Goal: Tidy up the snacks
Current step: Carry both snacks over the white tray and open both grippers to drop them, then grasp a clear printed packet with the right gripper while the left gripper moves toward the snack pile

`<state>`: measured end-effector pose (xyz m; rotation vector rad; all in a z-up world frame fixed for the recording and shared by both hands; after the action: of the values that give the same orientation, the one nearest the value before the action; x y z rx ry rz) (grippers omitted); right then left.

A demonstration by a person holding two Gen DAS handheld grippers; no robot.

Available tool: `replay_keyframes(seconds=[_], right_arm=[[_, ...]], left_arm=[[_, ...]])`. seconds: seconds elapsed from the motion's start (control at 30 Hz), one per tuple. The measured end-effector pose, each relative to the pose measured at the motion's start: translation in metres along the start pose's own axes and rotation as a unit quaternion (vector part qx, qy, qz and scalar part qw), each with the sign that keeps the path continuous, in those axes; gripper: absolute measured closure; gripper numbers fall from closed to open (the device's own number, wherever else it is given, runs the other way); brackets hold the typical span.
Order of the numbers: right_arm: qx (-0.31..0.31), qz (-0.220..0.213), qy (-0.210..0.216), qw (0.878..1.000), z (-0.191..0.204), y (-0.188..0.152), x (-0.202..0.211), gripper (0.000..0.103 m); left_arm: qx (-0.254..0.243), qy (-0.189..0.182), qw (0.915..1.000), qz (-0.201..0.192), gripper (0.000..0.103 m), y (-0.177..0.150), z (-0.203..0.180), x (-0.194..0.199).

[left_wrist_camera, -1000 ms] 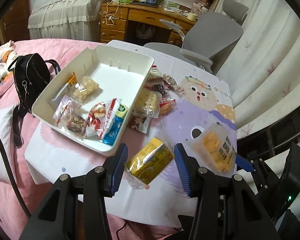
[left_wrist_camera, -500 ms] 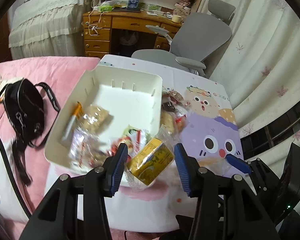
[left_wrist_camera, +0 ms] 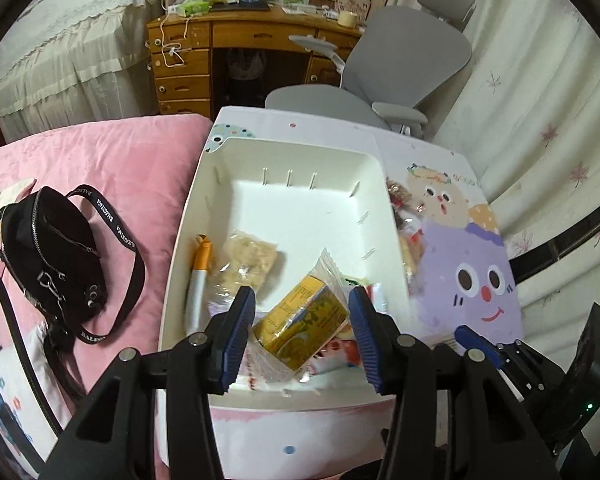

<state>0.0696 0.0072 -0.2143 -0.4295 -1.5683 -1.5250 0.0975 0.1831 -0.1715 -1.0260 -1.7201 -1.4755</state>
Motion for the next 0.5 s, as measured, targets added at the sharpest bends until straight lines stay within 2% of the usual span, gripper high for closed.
replay_keyframes(seconds=[0.13, 0.23, 0.3, 0.37, 0.5], right_arm=[[-0.034, 0.010, -0.021, 0.999, 0.000, -0.008, -0.003, 0.074], [-0.058, 0.017, -0.032, 0.998, -0.003, -0.014, -0.003, 0.074], [-0.073, 0.020, -0.037, 0.996, -0.007, -0.018, -0.002, 0.074], [-0.093, 0.023, -0.041, 0.995, -0.012, -0.023, 0.000, 0.074], [-0.132, 0.035, -0.050, 0.989, -0.023, -0.034, 0.002, 0.073]], left_arm=[[-0.011, -0.009, 0.9997, 0.018, 0.053, 0.003, 0.011, -0.012], [-0.013, 0.000, 0.9992, 0.038, 0.036, 0.001, 0.017, -0.024], [-0.017, -0.005, 0.9988, 0.047, 0.034, -0.001, 0.017, -0.029], [-0.021, -0.010, 0.9985, 0.050, 0.026, -0.001, 0.015, -0.031], [-0.041, -0.021, 0.9973, 0.057, 0.025, -0.001, 0.007, -0.035]])
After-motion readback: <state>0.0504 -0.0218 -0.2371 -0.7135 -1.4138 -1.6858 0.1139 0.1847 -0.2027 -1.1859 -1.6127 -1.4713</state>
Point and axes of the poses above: each gripper's, at about its wrist camera, not at the fingertips, and x roughly against the way its jaws point, z to its left, y to its top, the point moved 7 cm from there along -x, roughly the way its jaws point, and after that the axes turned 2 degrees about -x, right-handed, at the moved point
